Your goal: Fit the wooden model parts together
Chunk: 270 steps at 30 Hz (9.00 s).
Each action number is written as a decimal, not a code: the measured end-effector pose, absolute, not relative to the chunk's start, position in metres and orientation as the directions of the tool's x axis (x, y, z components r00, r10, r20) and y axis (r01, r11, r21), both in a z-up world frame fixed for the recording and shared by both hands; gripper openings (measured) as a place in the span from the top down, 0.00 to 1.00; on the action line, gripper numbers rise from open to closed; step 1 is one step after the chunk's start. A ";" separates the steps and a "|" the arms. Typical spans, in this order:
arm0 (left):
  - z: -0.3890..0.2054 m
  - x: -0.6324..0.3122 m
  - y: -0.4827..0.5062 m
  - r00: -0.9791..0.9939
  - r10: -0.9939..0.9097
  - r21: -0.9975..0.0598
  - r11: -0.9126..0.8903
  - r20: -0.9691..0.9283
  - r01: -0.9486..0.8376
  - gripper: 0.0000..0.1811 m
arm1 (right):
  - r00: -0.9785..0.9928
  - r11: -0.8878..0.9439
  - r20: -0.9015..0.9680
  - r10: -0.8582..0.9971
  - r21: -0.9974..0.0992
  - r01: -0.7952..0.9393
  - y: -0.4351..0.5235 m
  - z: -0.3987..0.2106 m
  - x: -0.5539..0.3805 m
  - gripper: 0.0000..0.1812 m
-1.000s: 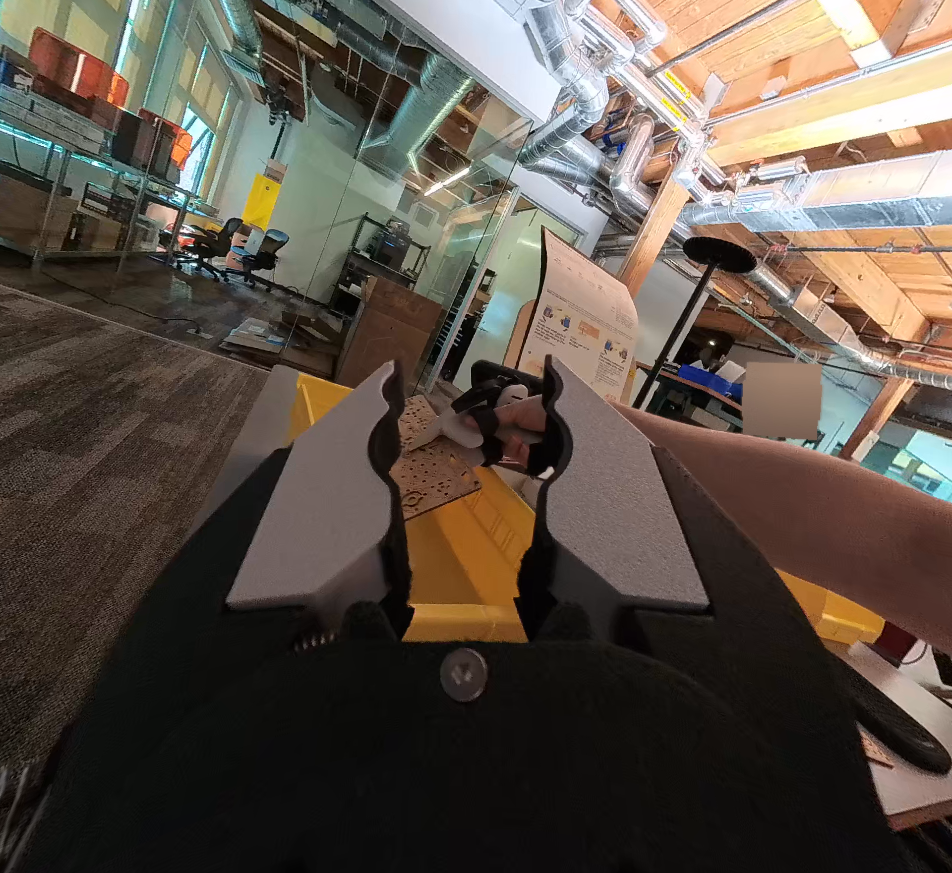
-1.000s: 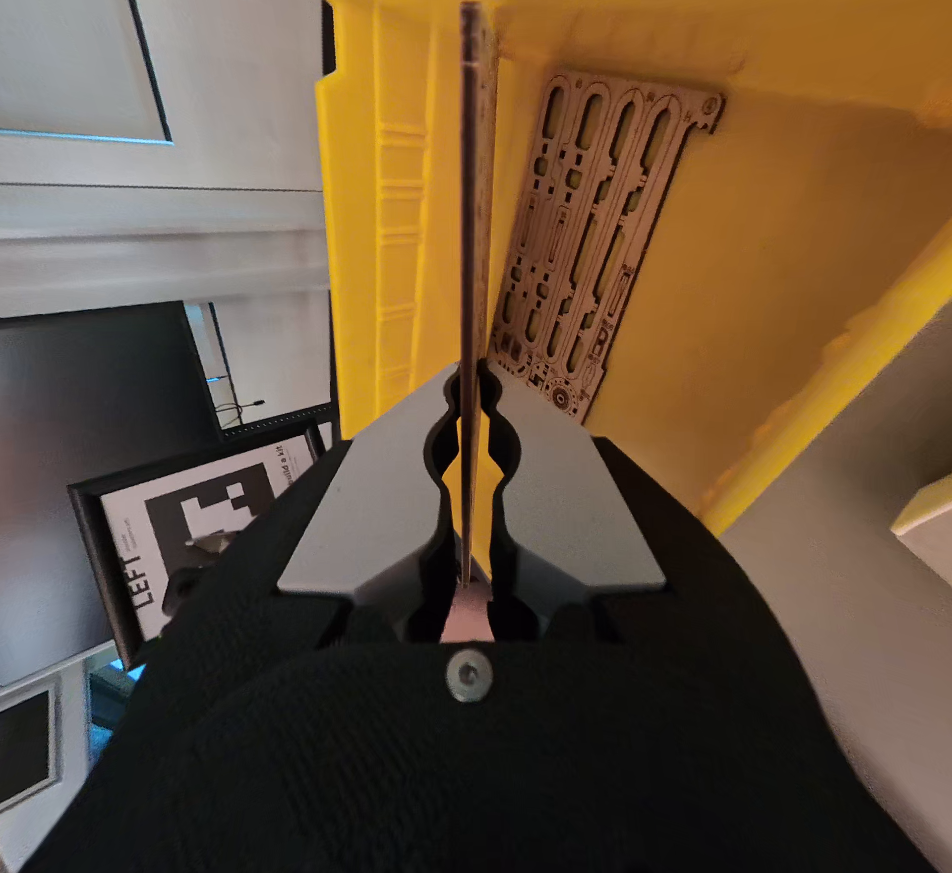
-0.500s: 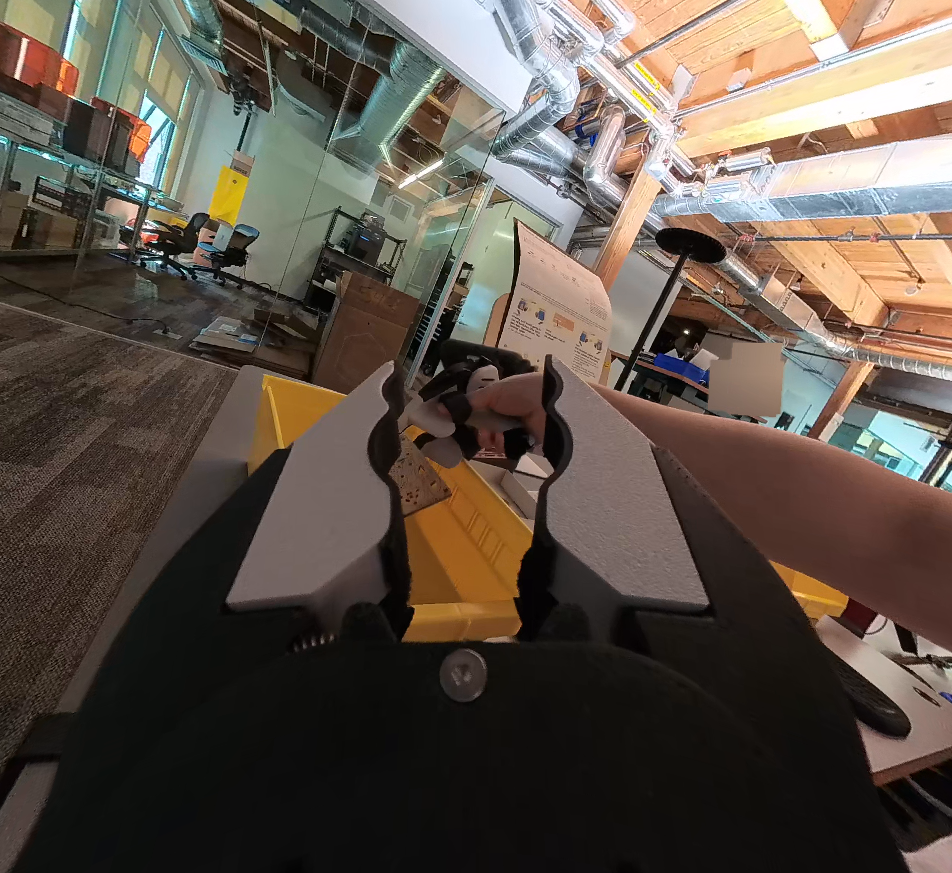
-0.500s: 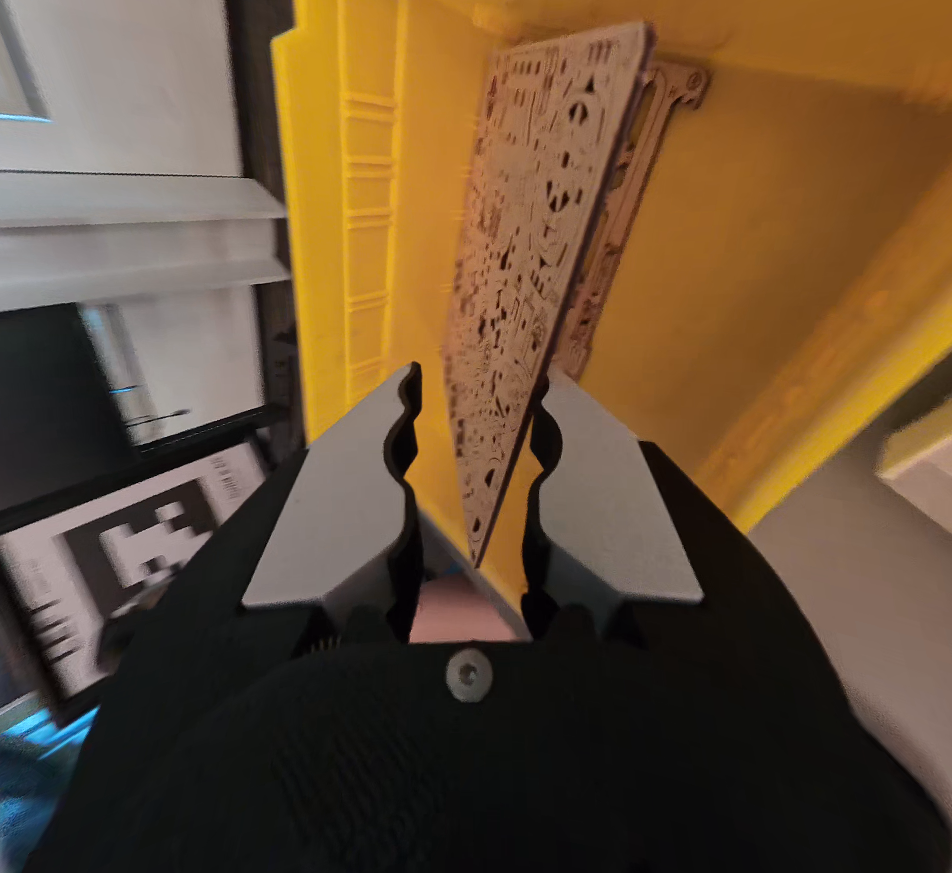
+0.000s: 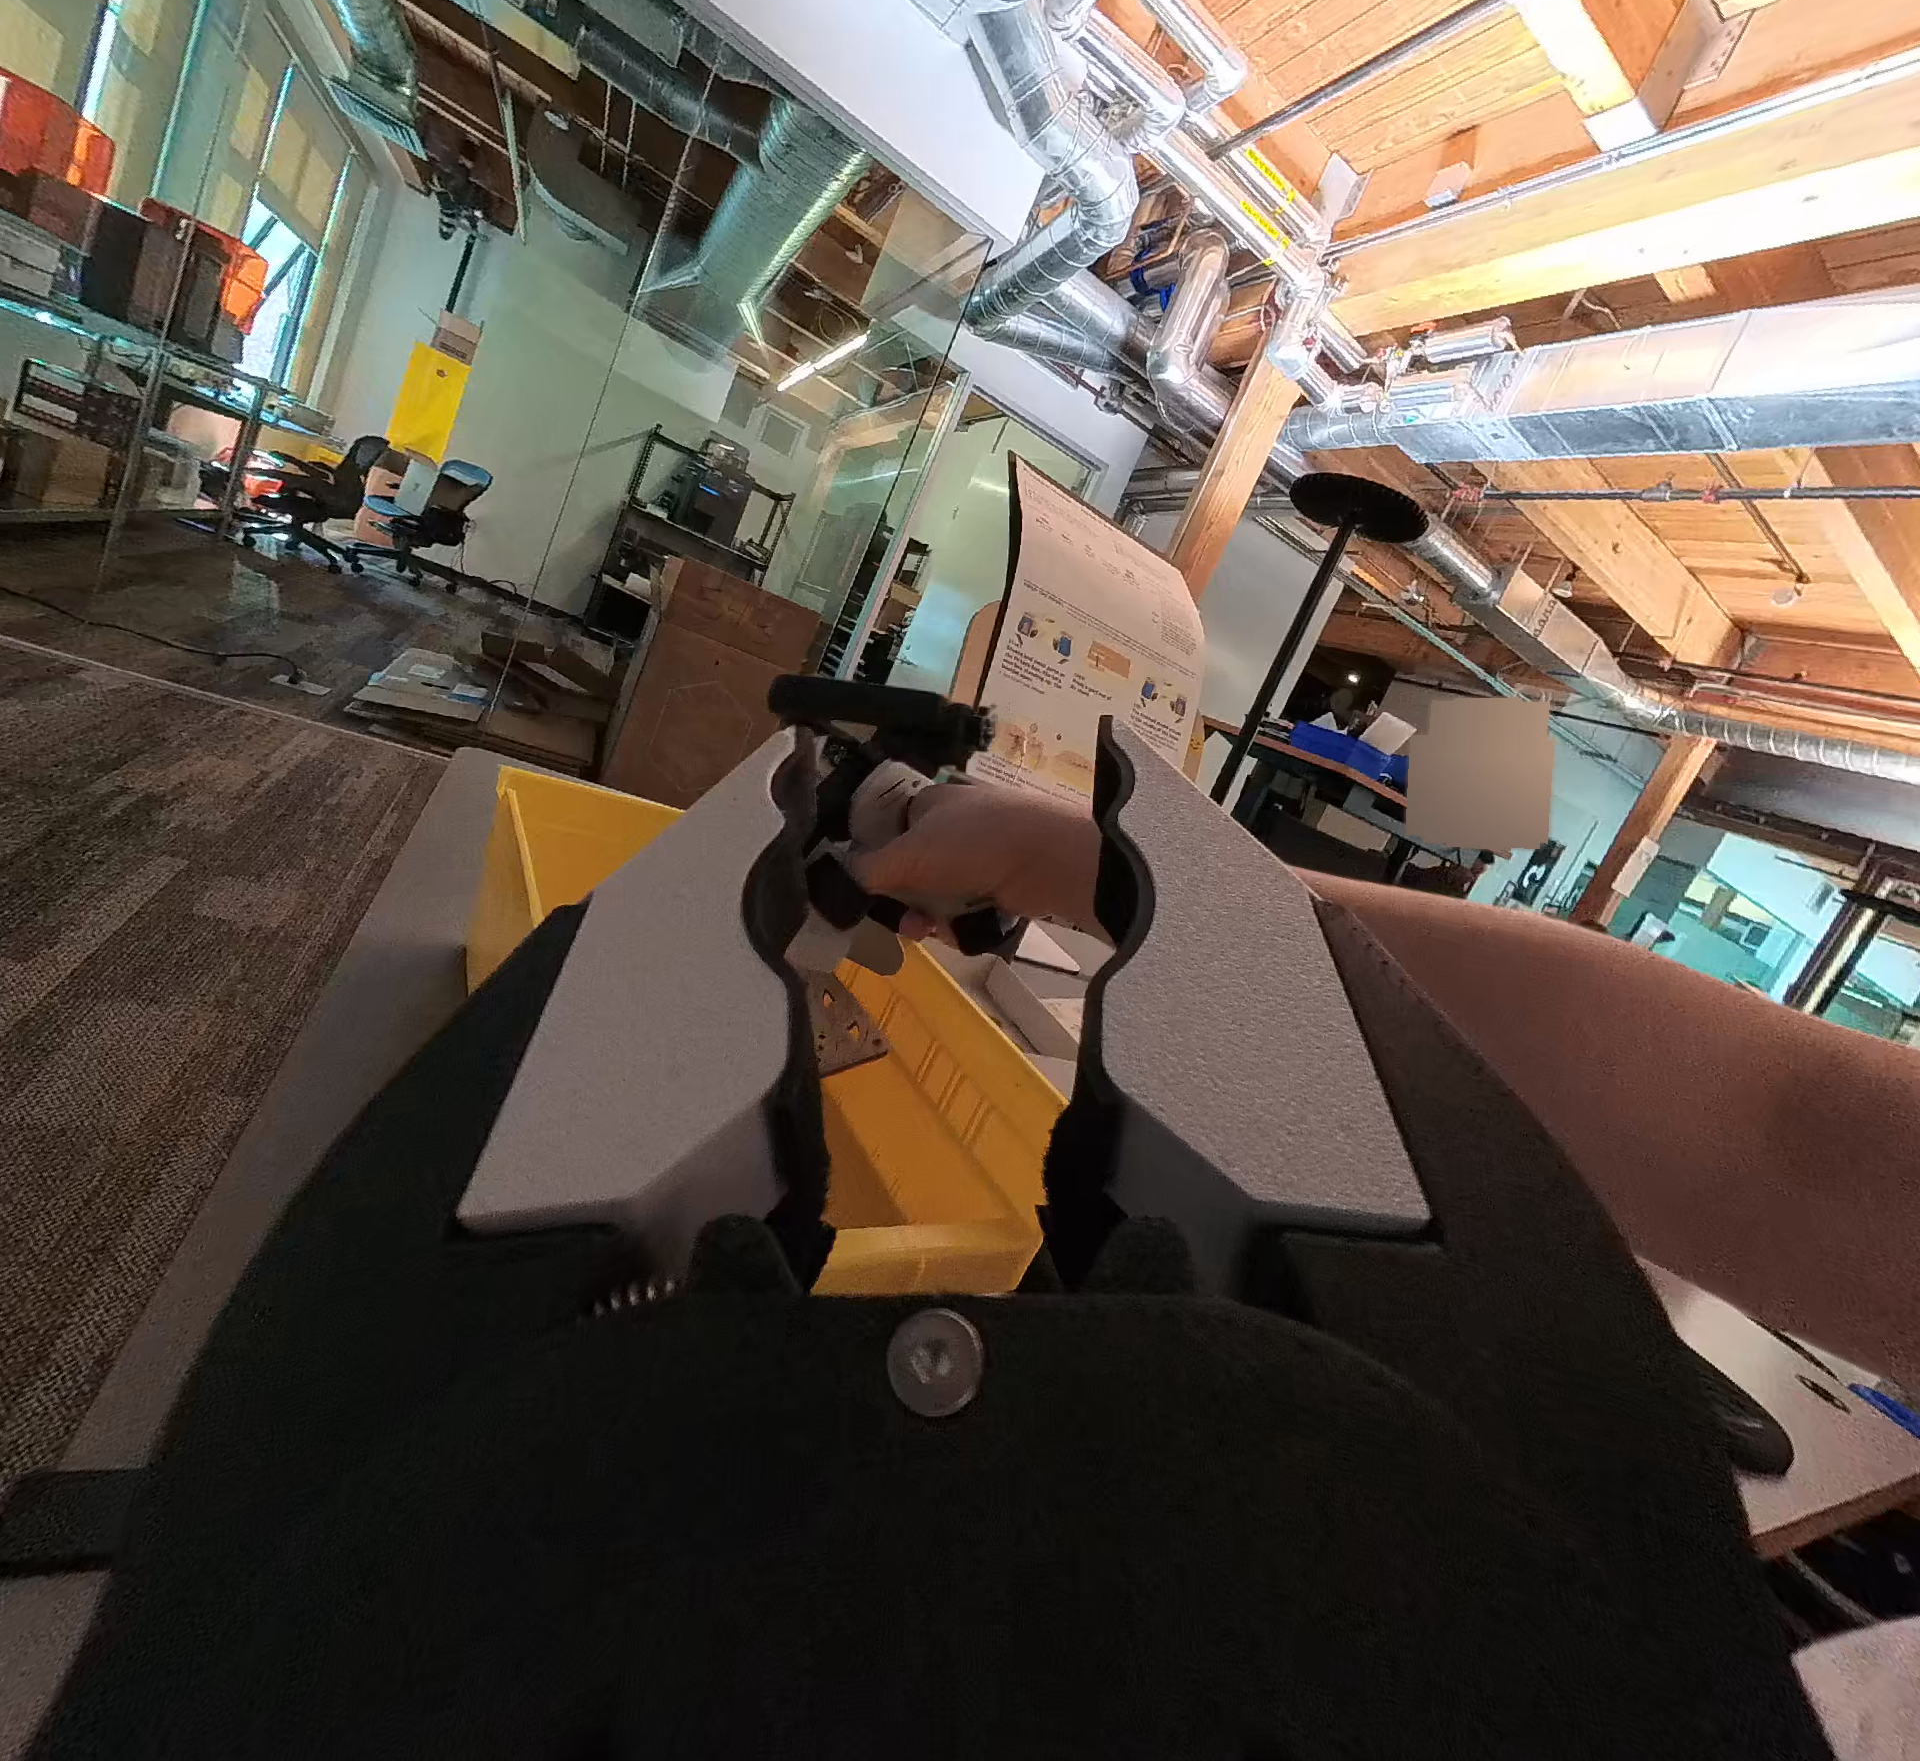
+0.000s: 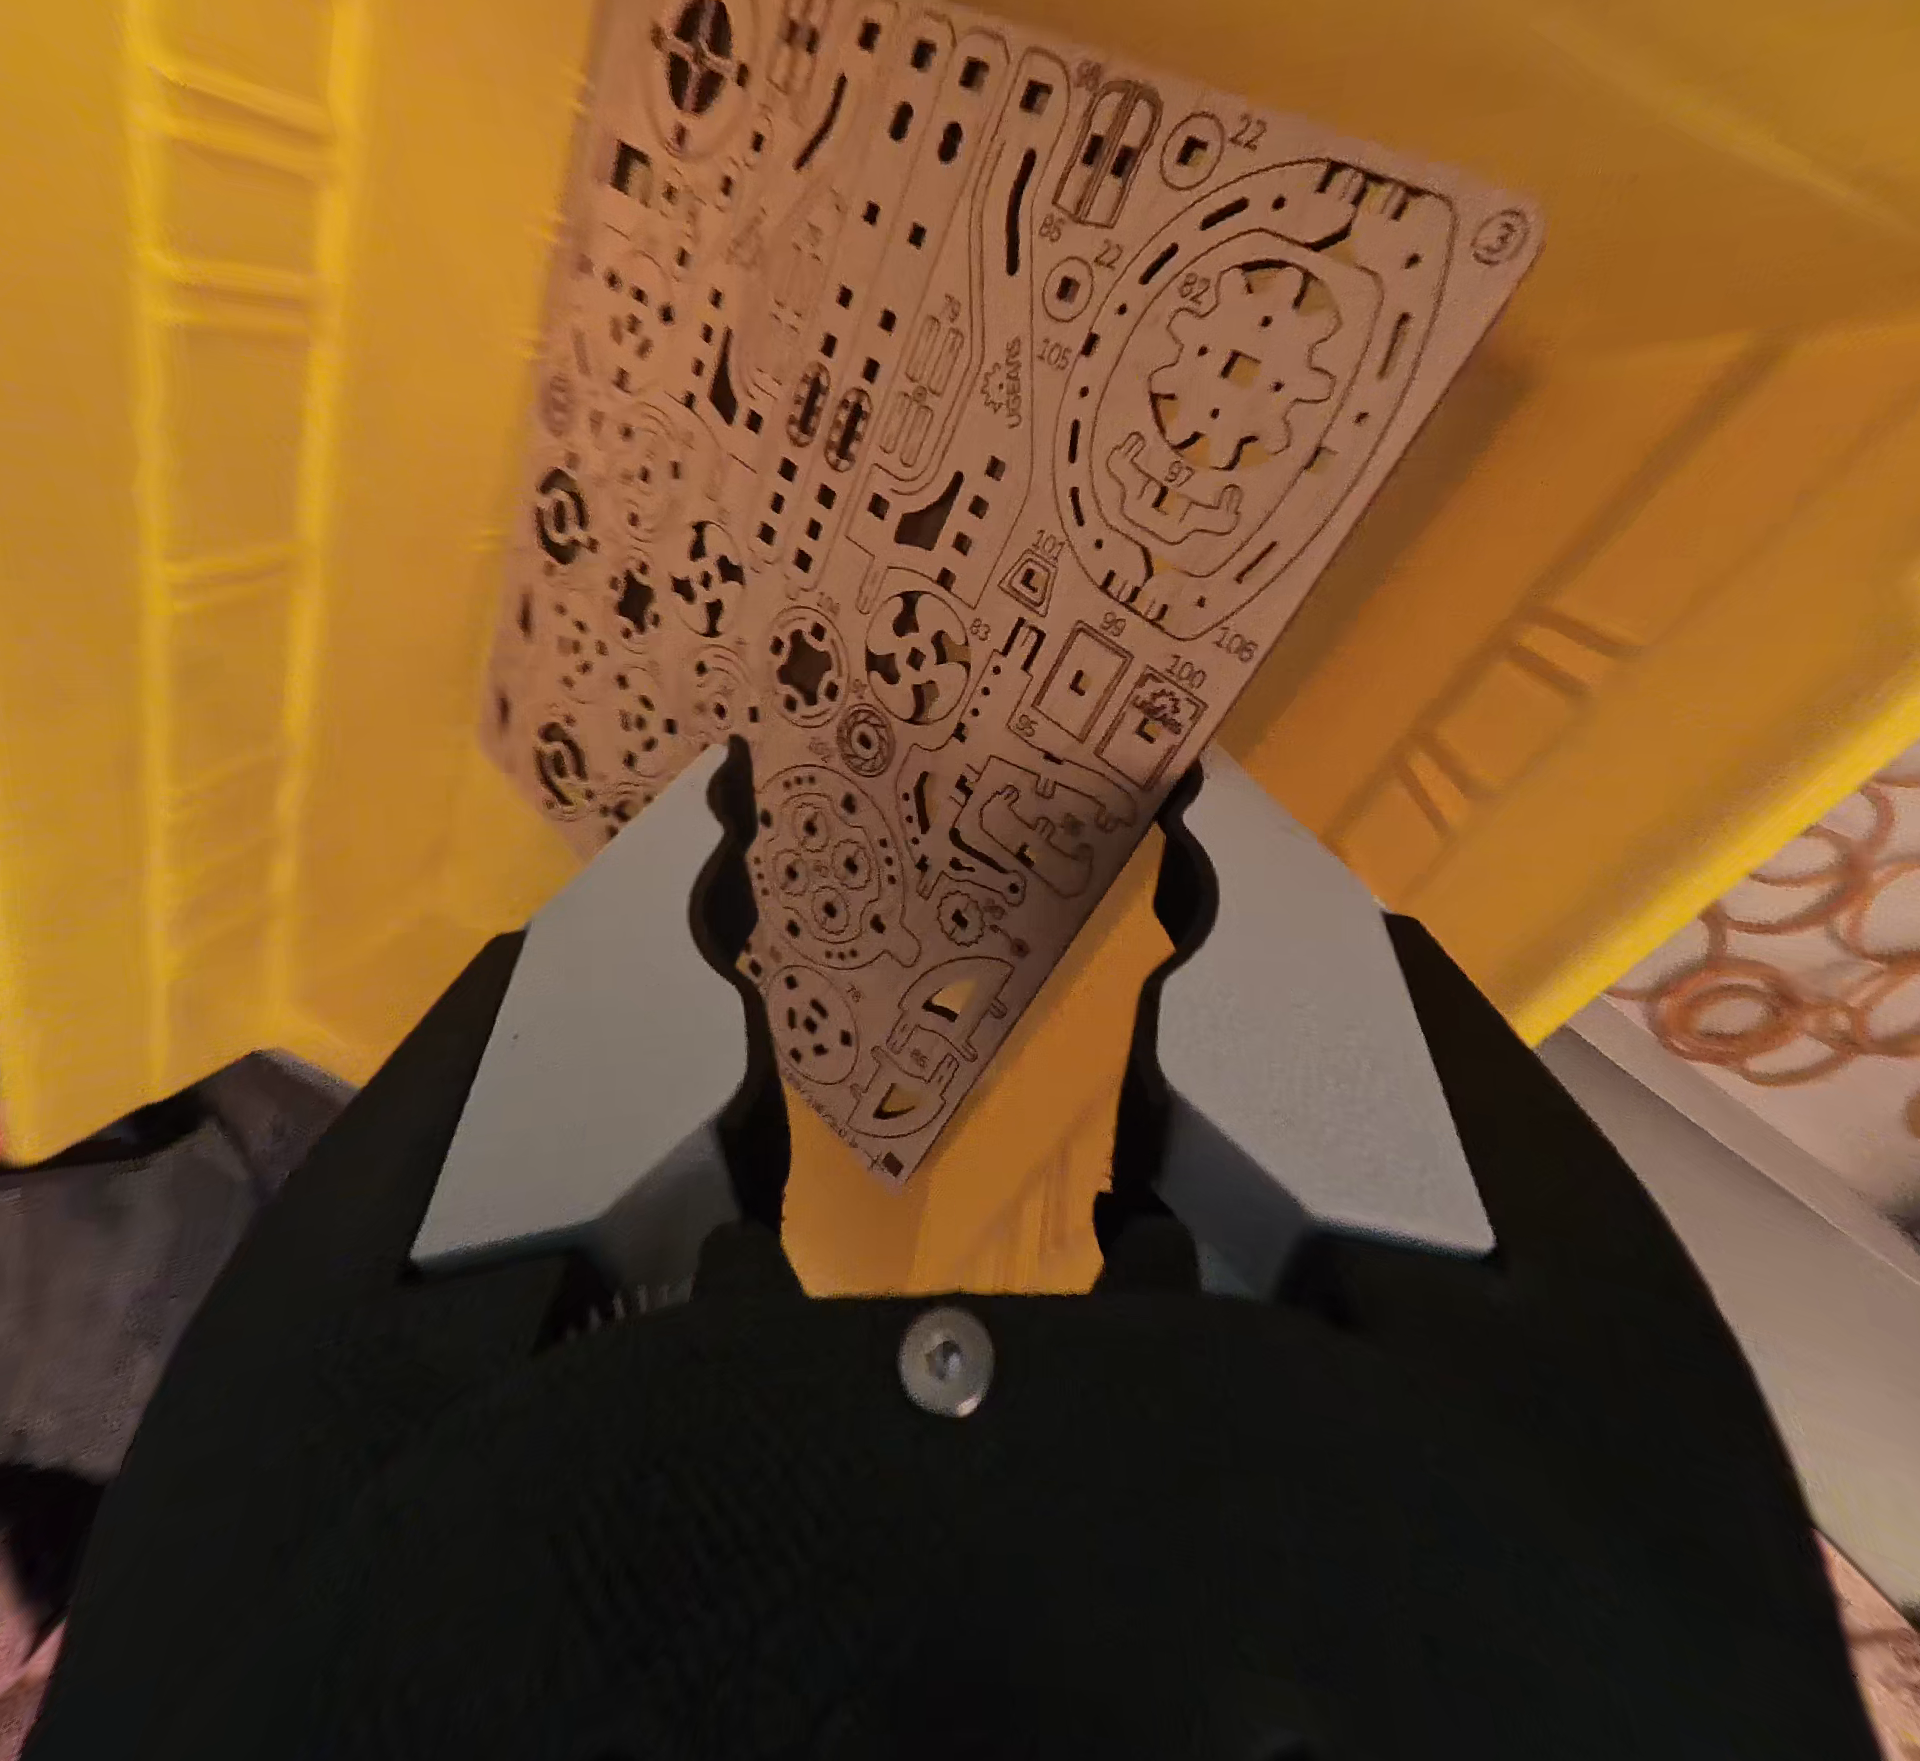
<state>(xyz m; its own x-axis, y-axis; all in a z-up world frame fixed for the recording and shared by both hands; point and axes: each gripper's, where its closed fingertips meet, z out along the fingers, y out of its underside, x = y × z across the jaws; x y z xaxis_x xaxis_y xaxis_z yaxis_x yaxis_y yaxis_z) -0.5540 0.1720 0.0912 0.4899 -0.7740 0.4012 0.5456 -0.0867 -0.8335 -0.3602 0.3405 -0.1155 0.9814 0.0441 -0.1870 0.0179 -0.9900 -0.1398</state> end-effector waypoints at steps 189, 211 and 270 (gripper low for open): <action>0.032 -0.288 0.177 0.329 -0.903 -0.952 -0.304 0.278 -0.031 0.67 | 0.129 -0.779 -0.919 0.373 -0.386 -0.494 0.061 0.003 -0.148 0.99; -0.009 -0.471 0.261 0.891 -0.446 -0.970 -0.241 0.090 -0.022 0.55 | 0.450 -0.796 -0.888 0.096 -0.339 -0.501 0.325 0.006 -0.328 0.99; 0.007 -0.521 0.258 0.900 -0.405 -0.977 -0.194 0.162 0.089 0.61 | 0.867 -0.919 -0.477 -0.144 -0.259 -0.296 0.359 -0.113 -0.379 0.62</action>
